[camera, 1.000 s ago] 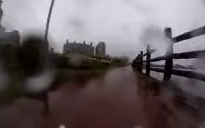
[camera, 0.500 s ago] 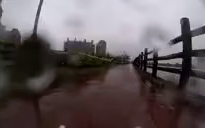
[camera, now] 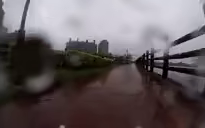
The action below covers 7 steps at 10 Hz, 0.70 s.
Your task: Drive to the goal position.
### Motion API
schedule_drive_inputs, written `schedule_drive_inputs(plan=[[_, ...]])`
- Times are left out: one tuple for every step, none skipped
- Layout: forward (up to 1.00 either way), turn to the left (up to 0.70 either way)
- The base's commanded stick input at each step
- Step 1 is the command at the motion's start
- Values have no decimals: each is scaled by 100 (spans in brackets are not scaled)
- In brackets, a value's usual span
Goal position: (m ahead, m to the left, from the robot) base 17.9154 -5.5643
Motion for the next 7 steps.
schedule_drive_inputs(plan=[[100, 0], [100, 0], [100, 0], [100, 0], [100, 0], [100, 0], [100, 0]])
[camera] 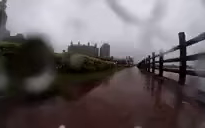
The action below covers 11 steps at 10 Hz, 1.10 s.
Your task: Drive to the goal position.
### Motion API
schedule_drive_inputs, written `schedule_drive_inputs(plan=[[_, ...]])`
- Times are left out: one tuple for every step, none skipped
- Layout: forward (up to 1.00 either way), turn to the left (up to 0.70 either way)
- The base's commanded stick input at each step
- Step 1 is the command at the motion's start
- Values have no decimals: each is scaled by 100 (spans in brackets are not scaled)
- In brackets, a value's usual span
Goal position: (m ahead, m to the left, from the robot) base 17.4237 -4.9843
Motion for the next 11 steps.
schedule_drive_inputs(plan=[[100, 0], [100, 0], [100, 0], [100, 0], [100, 0], [100, 0], [100, 0], [100, -19], [100, -40], [100, -40], [100, -40]])
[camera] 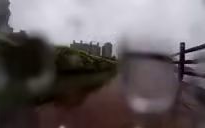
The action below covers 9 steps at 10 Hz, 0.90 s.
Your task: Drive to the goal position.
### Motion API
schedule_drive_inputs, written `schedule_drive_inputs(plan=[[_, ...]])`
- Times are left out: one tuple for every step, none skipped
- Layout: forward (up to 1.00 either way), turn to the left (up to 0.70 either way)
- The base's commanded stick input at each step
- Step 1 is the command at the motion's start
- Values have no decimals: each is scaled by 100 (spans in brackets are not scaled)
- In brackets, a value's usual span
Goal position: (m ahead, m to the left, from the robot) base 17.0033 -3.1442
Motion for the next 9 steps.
schedule_drive_inputs(plan=[[100, -40], [100, -40], [100, -40], [100, -40], [100, -40], [100, -40], [100, -40], [100, -38], [100, -19]])
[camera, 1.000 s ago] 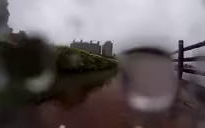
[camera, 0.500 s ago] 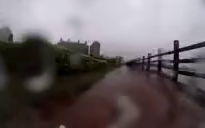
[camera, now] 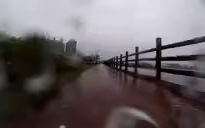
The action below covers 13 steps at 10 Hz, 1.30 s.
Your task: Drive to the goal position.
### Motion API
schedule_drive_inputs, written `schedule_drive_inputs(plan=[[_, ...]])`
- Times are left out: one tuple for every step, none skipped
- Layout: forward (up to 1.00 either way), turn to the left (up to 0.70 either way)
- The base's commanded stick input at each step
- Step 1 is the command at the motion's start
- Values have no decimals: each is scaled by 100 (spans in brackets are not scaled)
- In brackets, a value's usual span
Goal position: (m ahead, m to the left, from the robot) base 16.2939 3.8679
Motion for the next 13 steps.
schedule_drive_inputs(plan=[[100, -1], [100, 0], [100, 0], [100, 0], [100, 0], [100, 0], [100, 0], [100, 0], [100, 0], [100, 0], [100, 0], [100, 0], [100, 0]])
